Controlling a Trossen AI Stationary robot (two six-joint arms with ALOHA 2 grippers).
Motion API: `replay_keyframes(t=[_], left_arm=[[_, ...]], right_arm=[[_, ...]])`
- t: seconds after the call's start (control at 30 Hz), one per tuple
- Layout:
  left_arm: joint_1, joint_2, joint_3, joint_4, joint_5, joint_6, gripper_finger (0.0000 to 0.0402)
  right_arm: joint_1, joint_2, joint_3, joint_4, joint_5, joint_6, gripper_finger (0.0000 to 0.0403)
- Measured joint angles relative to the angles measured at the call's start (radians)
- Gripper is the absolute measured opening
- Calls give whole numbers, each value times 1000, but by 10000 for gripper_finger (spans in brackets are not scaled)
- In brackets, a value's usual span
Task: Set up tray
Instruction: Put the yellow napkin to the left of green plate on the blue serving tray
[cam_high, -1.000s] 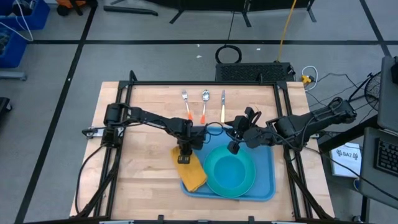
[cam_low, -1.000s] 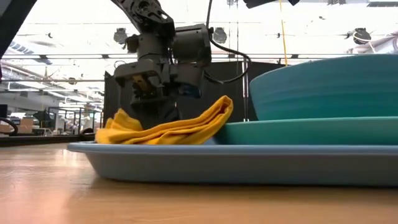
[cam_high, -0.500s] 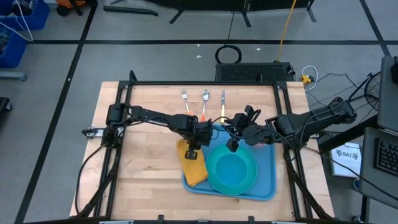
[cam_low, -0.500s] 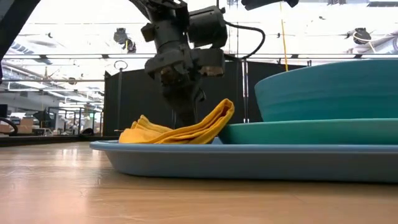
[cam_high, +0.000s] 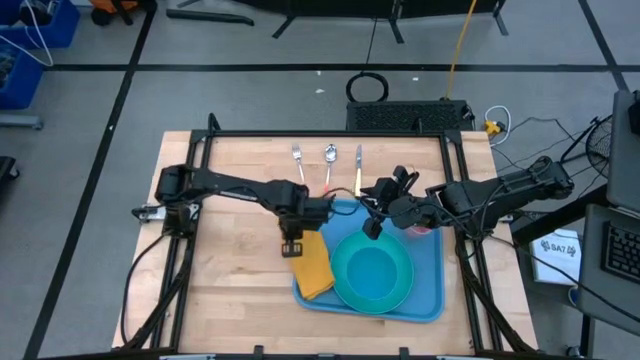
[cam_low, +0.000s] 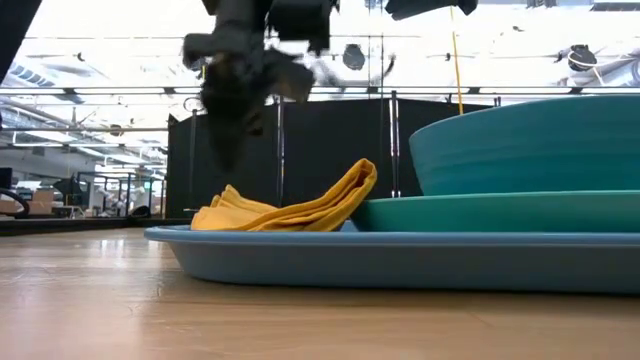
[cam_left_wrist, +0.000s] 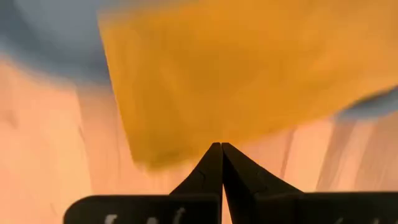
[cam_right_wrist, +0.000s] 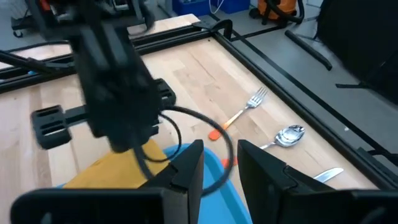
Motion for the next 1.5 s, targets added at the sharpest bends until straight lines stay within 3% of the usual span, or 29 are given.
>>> replay_keyframes(t=[0.1,0.27,0.33,0.43,0.53,1.13,1.3,1.5], left_arm=[[8,-5,-77,-15,40,-31,2],[-9,-35,-177,-13,-29,-104,2],[-11,-42,-200,6,36,-107,2],[-19,-26,-238,44,50,-115,1],[-15,-33,-242,97,92,-123,1],[29,-29,-196,174,65,-71,1],[30,-41,-196,170,-40,-63,2],[29,-43,-206,77,105,-57,1]], right_arm=[[0,0,0,1,0,-10,89],[1,0,0,4,-1,-22,89],[1,0,0,7,0,-30,89],[1,0,0,12,0,-43,89],[-6,0,0,19,0,-48,89],[-14,6,0,44,-1,-31,89],[-14,6,0,44,-1,-29,89],[-14,6,0,44,-1,-21,89]])
